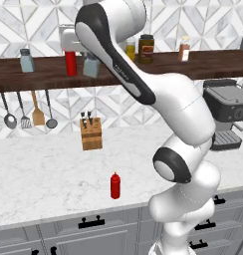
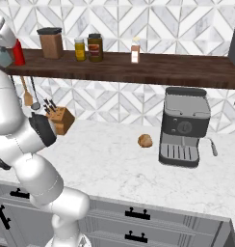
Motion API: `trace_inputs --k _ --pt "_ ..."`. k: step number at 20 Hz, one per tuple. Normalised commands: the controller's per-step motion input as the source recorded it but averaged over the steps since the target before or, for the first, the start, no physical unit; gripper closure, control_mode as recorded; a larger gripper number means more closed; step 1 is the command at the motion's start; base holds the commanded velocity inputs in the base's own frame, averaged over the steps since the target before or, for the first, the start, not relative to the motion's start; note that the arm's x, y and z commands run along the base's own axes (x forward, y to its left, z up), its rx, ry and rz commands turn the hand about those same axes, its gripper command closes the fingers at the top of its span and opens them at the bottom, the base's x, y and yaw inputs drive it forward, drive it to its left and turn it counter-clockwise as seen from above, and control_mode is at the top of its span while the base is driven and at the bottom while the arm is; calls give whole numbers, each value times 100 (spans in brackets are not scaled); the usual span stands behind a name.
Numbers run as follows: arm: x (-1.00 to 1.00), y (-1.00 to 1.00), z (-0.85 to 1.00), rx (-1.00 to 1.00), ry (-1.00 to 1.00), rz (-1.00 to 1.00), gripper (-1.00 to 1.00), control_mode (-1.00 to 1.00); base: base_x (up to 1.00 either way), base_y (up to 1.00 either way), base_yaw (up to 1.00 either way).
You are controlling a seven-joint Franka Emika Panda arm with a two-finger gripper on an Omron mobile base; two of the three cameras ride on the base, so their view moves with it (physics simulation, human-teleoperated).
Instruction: Put the shaker and condiment bottle from the counter next to their counterparts in the cabinet.
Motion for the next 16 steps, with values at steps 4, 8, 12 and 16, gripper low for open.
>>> trace_inputs --k 4,8,12,16 --pt "16 0 7 24 -16 0 100 -100 0 0 0" --pt "0 -3 0 6 -1 0 100 -100 0 0 0" --pt "22 23 0 5 -4 -10 100 -100 0 0 0" --pt "27 52 4 3 -7 -12 100 -100 0 0 0"
